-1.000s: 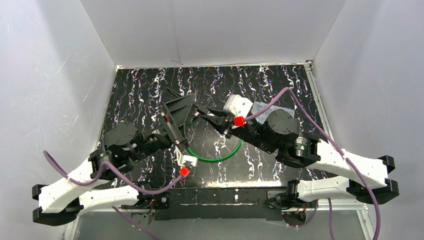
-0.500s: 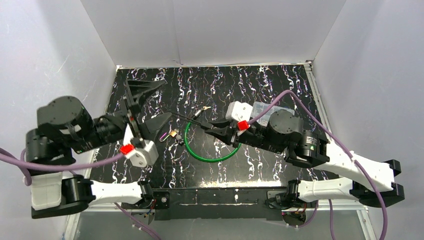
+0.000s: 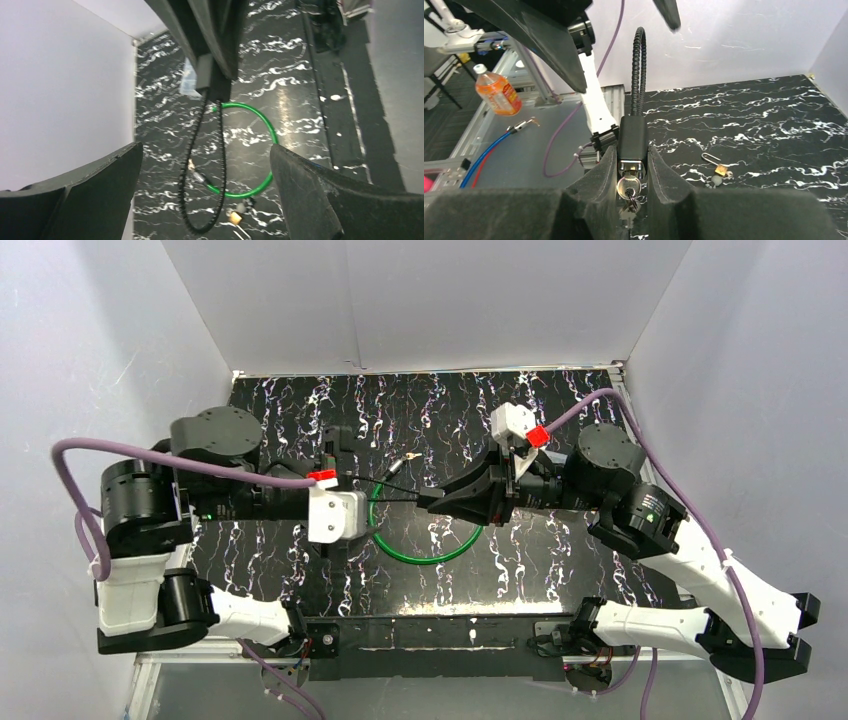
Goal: Unlock with the key
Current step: Unlock the lock.
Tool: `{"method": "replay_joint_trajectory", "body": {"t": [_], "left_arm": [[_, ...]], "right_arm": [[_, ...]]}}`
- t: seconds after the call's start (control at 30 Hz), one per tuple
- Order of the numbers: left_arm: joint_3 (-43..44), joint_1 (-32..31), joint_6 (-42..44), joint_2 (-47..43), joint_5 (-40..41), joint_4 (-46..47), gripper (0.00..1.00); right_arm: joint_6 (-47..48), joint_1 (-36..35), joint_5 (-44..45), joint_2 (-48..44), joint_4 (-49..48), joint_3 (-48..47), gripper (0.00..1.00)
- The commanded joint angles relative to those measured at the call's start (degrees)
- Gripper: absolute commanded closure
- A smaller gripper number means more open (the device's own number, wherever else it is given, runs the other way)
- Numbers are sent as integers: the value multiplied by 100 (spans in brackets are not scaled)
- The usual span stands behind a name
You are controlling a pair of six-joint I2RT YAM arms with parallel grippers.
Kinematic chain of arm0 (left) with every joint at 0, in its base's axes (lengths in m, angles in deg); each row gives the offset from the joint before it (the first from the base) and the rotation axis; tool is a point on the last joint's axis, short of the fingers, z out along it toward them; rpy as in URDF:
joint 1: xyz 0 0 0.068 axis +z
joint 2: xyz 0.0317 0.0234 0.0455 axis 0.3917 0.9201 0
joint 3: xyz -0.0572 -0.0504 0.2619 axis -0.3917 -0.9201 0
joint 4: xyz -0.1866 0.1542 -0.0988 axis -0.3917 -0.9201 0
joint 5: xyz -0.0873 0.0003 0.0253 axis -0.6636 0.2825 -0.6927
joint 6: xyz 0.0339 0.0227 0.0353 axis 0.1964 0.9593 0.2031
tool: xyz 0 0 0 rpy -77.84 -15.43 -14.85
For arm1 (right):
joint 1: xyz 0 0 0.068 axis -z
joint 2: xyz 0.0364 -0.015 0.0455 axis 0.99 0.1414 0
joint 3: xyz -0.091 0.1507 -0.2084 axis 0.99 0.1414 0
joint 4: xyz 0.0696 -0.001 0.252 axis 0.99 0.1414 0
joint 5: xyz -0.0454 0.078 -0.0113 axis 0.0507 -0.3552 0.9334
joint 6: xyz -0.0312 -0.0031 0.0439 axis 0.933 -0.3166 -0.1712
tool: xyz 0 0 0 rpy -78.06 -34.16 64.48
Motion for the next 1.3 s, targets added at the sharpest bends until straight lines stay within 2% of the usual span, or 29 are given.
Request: {"method": "replay_joint_trajectory", "body": {"t": [0.0,0.13,0.27,0.33,0.5,0.83,0.9,0.93,1.03,1.13,1.27], "left_arm": [[-736,-16,-415,-379,-334,256,2],[-1069,-18,-186,-497,-332,448,11],[-1085,-19,-108,-424,-449,440,35],[-1080,-19,-104,-393,-528,420,40],[-1335,-19,-34,-432,-643,404,61],[-1859,-18,336,-545,-37,862,74],[-1961,-19,474,-606,64,857,86],[-2044,-19,521,-661,205,931,96],[-2208,-19,732,-806,682,1182,100],[-2374,-17,975,-948,1316,1358,100],[-2469,-19,1130,-1005,1473,1463,100]], "right_arm": [[-201,55,-522,-5,-273,-342,99],[-180,55,-583,92,-126,-399,99],[-202,55,-636,203,-62,-385,99],[-207,55,-607,241,-86,-355,99],[-228,55,-471,301,-241,-298,99],[-168,50,-401,425,-184,-451,99],[-168,55,-371,401,-186,-405,99],[-159,55,-276,348,-181,-379,99],[-105,54,129,-14,-256,-59,99],[-182,53,649,-654,-722,627,99],[-222,54,639,-589,-459,510,99]]}}
